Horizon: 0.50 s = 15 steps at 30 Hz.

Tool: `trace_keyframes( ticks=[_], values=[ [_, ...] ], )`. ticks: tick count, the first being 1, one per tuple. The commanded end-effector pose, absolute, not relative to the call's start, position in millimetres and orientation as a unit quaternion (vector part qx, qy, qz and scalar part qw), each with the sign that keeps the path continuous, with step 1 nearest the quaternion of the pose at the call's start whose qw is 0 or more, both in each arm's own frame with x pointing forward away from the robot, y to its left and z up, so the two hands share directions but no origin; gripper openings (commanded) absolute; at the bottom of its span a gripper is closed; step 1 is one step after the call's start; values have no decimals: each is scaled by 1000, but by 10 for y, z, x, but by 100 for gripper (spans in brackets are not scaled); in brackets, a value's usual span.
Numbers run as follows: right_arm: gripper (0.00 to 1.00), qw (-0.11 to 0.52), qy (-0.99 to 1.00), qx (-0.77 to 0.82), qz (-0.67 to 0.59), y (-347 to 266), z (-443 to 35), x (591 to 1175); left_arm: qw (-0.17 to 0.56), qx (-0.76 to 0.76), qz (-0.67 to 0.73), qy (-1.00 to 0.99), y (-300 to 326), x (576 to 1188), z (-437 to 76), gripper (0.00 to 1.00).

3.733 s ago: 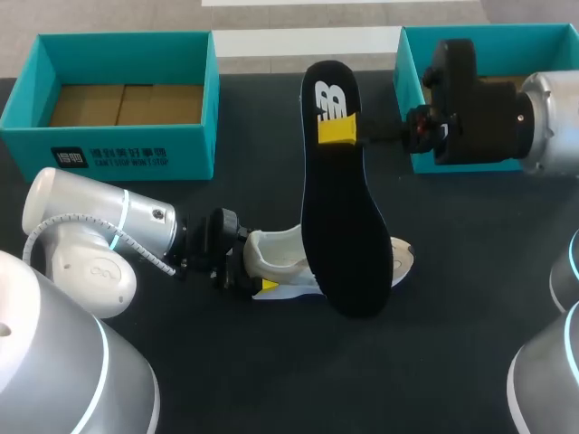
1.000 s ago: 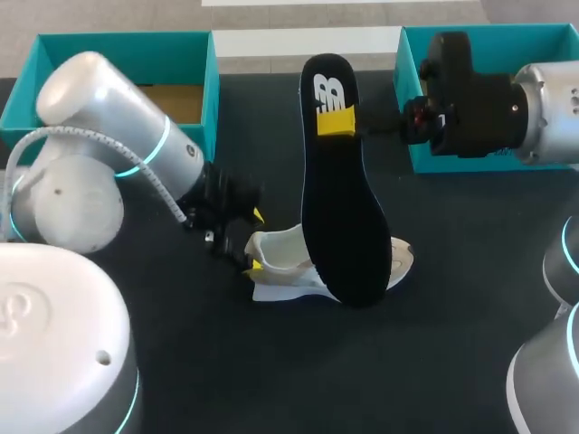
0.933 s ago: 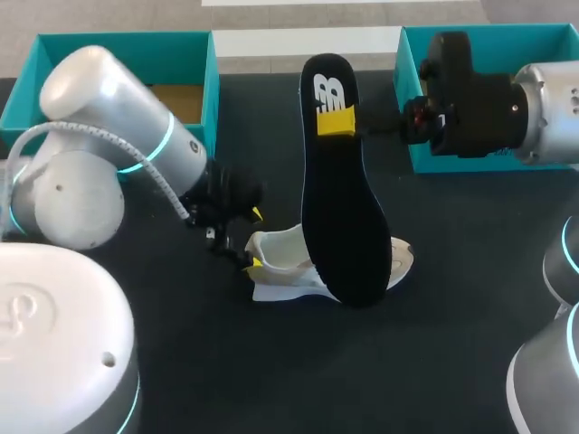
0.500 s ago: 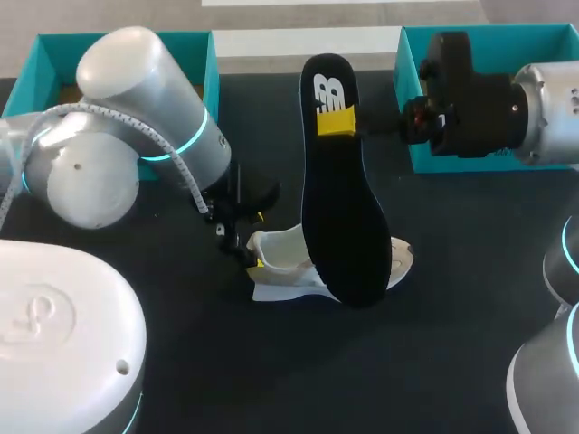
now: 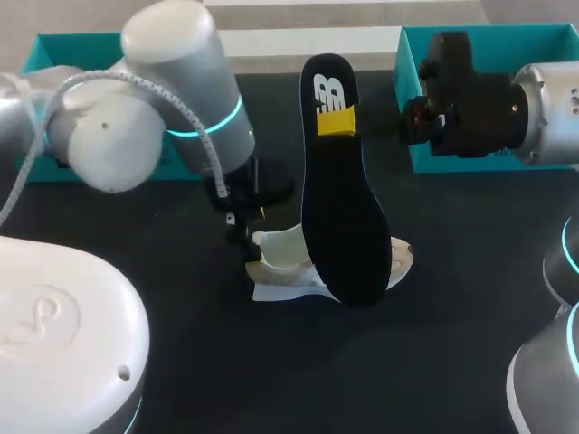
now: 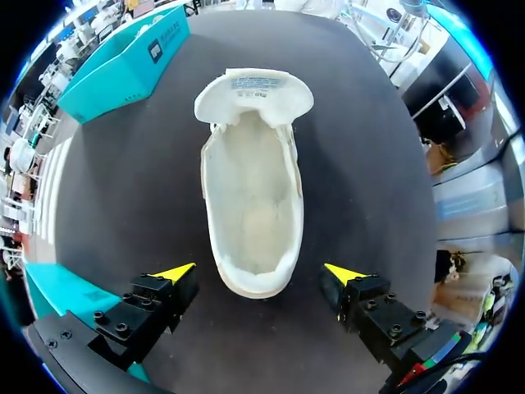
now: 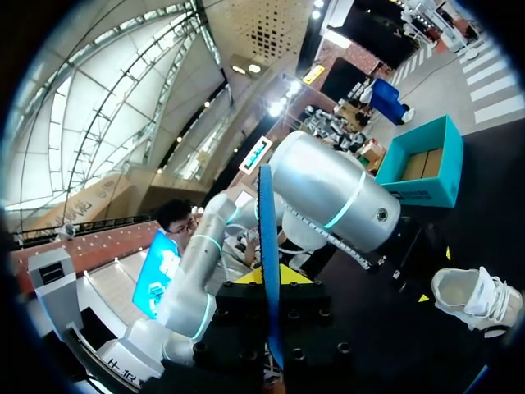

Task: Take the shoe out of the shoebox, open the shoe tongue, remove and reinsert the insole, then place the shoe into the shoebox

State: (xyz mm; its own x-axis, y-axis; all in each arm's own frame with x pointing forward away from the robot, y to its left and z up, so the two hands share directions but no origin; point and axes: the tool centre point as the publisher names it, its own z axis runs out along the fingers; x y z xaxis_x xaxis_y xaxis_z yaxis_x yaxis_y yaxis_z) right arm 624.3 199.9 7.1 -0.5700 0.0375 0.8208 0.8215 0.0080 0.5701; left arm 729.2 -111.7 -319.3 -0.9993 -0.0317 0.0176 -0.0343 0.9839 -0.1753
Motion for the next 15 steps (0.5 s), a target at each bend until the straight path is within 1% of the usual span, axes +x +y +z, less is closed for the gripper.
trace_keyframes(
  ticks=[1, 15],
  values=[
    [0, 317, -635, -339, -617, 2053, 73, 6267, 1, 20, 45, -999, -1189, 7277, -3211, 100],
    [0, 317, -635, -339, -617, 2053, 73, 6267, -3, 39, 49, -998, -1268, 7358, -3338, 100]
  ],
)
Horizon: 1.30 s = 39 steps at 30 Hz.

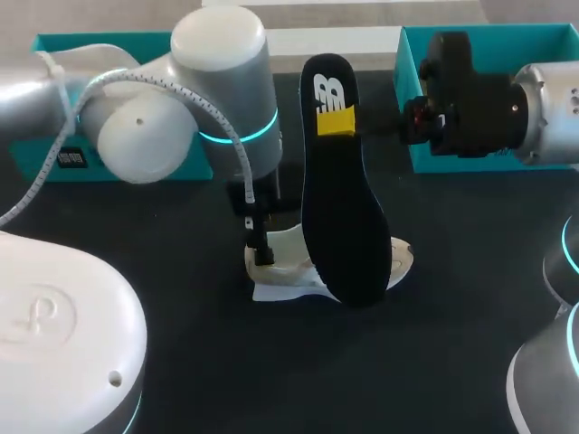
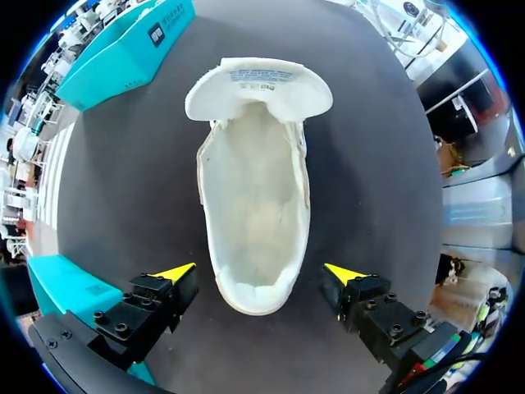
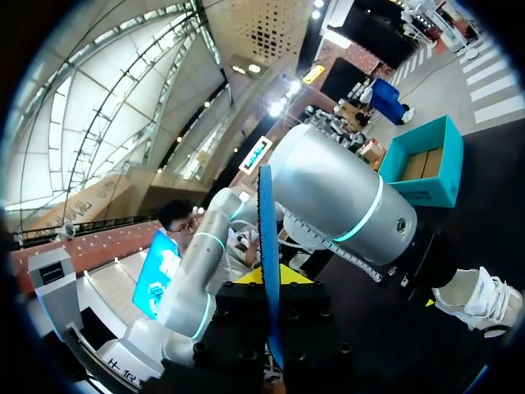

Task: Take the shoe out of the shoebox, open the shoe tongue, remove and reinsert the insole, then place the shoe into the shoebox

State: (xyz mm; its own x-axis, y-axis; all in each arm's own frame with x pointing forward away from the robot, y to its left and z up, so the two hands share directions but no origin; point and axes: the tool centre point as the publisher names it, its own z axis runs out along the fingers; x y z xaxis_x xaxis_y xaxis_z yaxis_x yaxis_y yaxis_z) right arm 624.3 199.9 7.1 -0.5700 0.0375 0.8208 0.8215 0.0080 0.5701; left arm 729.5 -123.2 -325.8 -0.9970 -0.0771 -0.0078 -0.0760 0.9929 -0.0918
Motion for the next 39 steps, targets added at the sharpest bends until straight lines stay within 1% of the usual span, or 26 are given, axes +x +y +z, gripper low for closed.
trace_keyframes(
  ticks=[1, 16, 20, 22, 23, 25, 26, 27, 29, 32, 33, 39],
  values=[
    [0, 317, -635, -339, -617, 2053, 73, 6267, 2, -39, -49, 998, -1288, 7374, -3336, 100],
    [0, 317, -635, -339, -617, 2053, 73, 6267, 14, -48, -47, 998, -1691, 7745, -3329, 100],
    [0, 317, -635, -339, -617, 2053, 73, 6267, 9, -50, -51, 997, -1817, 7776, -3400, 85],
    [0, 317, -635, -339, -617, 2053, 73, 6267, 5, -50, -54, 997, -1875, 7785, -3442, 81],
    [0, 317, -635, -339, -617, 2053, 73, 6267, 3, -49, -52, 997, -1901, 7785, -3469, 69],
    [0, 317, -635, -339, -617, 2053, 73, 6267, -1, -49, -51, 997, -1944, 7784, -3513, 68],
    [0, 317, -635, -339, -617, 2053, 73, 6267, -2, -48, -51, 998, -1959, 7779, -3531, 64],
    [0, 317, -635, -339, -617, 2053, 73, 6267, -5, -49, -52, 997, -1971, 7777, -3545, 57],
    [0, 317, -635, -339, -617, 2053, 73, 6267, -7, -49, -53, 997, -1990, 7772, -3583, 50],
    [0, 317, -635, -339, -617, 2053, 73, 6267, -11, -51, -55, 997, -2003, 7760, -3631, 50],
    [0, 317, -635, -339, -617, 2053, 73, 6267, -12, -52, -57, 997, -2007, 7755, -3650, 51],
    [0, 317, -635, -339, -617, 2053, 73, 6267, -18, -55, -57, 997, -2033, 7728, -3726, 47]
  ],
)
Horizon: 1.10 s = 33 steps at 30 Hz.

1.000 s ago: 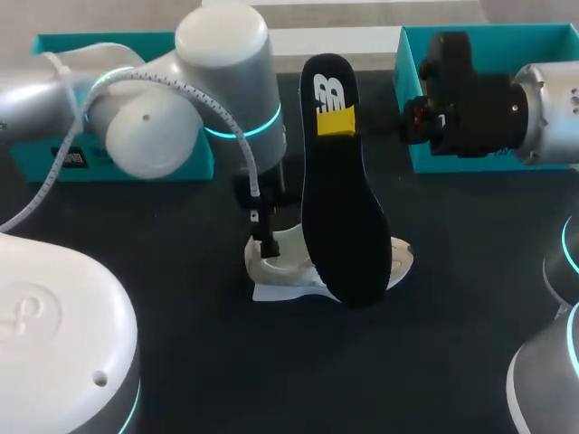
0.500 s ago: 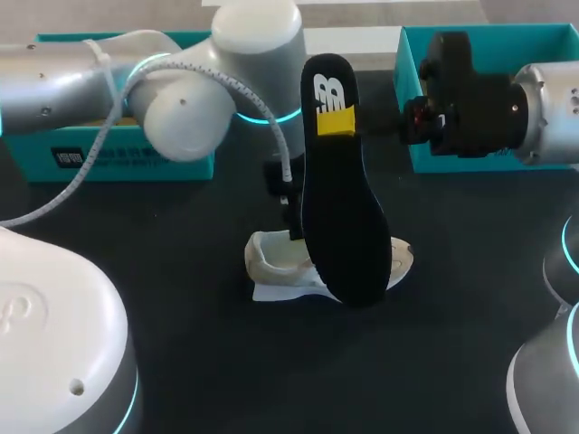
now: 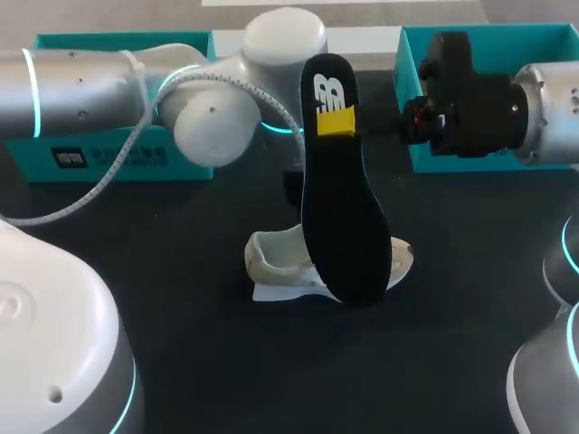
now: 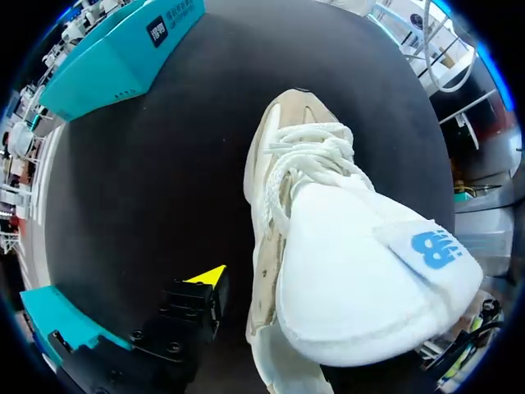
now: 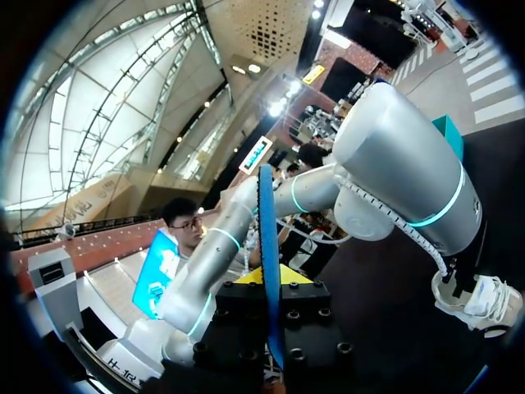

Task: Take the shoe out of the shoebox, open the shoe tongue, remove and reinsert the insole, then place the shoe into the shoebox

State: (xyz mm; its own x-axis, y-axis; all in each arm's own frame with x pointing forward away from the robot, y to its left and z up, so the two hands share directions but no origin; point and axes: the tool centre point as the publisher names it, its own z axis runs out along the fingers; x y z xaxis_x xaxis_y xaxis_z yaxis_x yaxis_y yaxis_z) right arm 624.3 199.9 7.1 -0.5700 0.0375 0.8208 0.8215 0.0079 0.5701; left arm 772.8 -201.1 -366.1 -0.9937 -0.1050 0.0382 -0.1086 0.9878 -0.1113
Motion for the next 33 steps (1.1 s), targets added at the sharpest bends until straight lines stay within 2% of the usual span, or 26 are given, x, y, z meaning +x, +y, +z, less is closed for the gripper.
trace_keyframes(
  ticks=[1, 5, 8, 9, 10, 15, 19, 23, 33],
  values=[
    [0, 317, -635, -339, -617, 2053, 73, 6267, 19, 56, 57, -997, -2038, 7727, -3741, 47],
    [0, 317, -635, -339, -617, 2053, 73, 6267, 24, 58, 57, -996, -2048, 7716, -3770, 36],
    [0, 317, -635, -339, -617, 2053, 73, 6267, 29, 57, 59, -996, -2050, 7697, -3771, 16],
    [0, 317, -635, -339, -617, 2053, 73, 6267, 30, 56, 59, -996, -2050, 7693, -3772, 2],
    [0, 317, -635, -339, -617, 2053, 73, 6267, 34, 53, 58, -996, -2048, 7689, -3773, 0],
    [0, 317, -635, -339, -617, 2053, 73, 6267, 72, 15, 61, -995, -2035, 7677, -3770, 0],
    [0, 317, -635, -339, -617, 2053, 73, 6267, 144, -56, 48, -987, -2045, 7679, -3707, 0],
    [0, 317, -635, -339, -617, 2053, 73, 6267, 248, -164, 23, -955, -2046, 7664, -3589, 0],
    [0, 317, -635, -339, -617, 2053, 73, 6267, 378, -462, -82, -798, -2002, 7598, -3298, 0]
  ],
)
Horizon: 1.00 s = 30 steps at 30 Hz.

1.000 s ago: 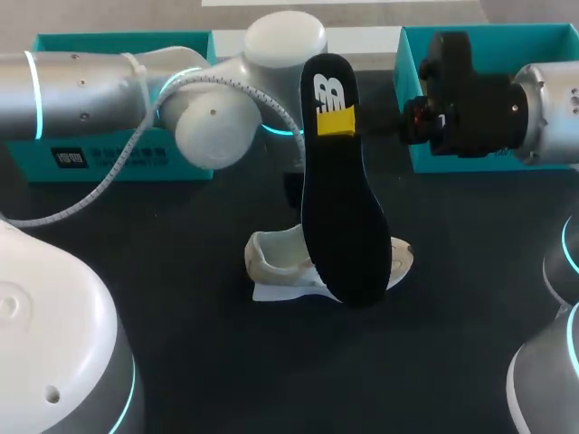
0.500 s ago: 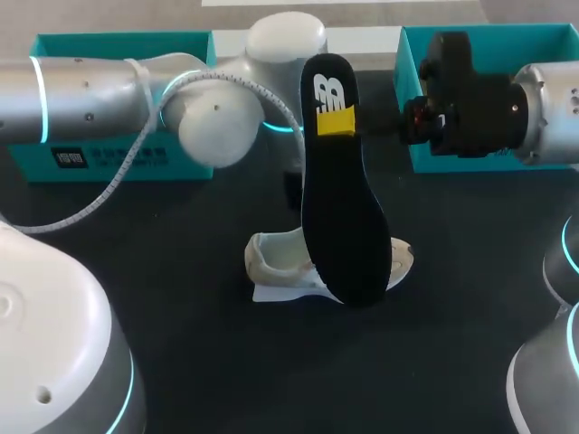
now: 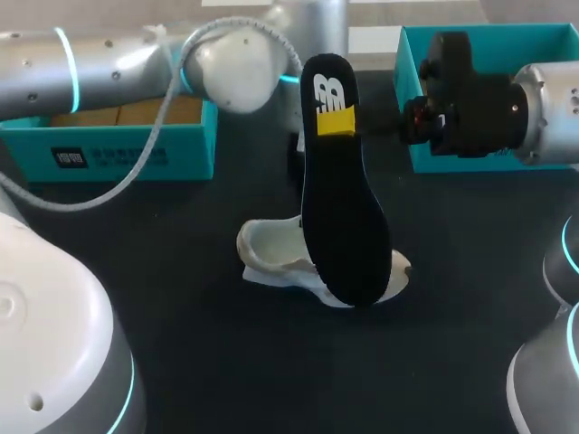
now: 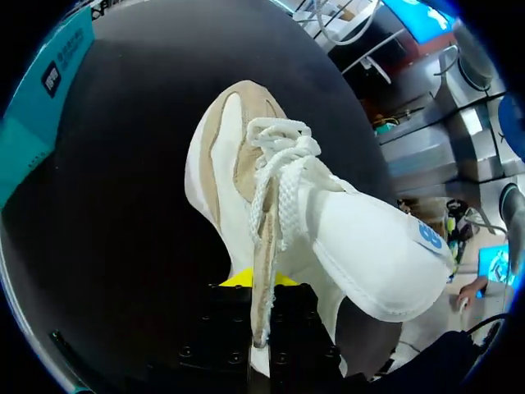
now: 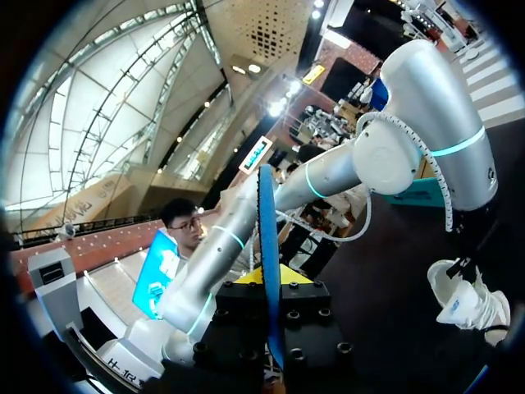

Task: Take the shoe out of the shoebox, open the shoe tongue, remove and reinsert the insole, then place the shoe into the shoebox

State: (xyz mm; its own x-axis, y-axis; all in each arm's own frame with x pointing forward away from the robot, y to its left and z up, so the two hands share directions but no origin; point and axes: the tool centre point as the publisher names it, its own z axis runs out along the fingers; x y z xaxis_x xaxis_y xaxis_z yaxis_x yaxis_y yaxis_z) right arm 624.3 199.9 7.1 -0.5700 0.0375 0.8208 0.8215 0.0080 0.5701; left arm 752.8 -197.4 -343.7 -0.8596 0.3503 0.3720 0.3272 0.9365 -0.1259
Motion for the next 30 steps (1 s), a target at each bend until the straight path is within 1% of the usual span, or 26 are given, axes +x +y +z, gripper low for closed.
trace_keyframes(
  ticks=[1, 3, 5, 6, 20, 25, 26, 30],
  values=[
    [0, 317, -635, -339, -617, 2053, 73, 6267, 383, -481, -81, -785, -1987, 7595, -3272, 0],
    [0, 317, -635, -339, -617, 2053, 73, 6267, 400, -527, -67, -747, -1946, 7586, -3184, 0],
    [0, 317, -635, -339, -617, 2053, 73, 6267, 395, -566, -73, -720, -1872, 7549, -3111, 0],
    [0, 317, -635, -339, -617, 2053, 73, 6267, 389, -566, -45, -726, -1842, 7541, -3048, 0],
    [0, 317, -635, -339, -617, 2053, 73, 6267, 389, -566, -45, -726, -1842, 7541, -3048, 0],
    [0, 317, -635, -339, -617, 2053, 73, 6267, 385, -656, -72, -645, -1844, 7524, -3068, 0],
    [0, 317, -635, -339, -617, 2053, 73, 6267, 380, -681, -97, -618, -1838, 7552, -3077, 0],
    [0, 317, -635, -339, -617, 2053, 73, 6267, 365, -700, -120, -602, -1816, 7686, -3078, 0]
  ],
)
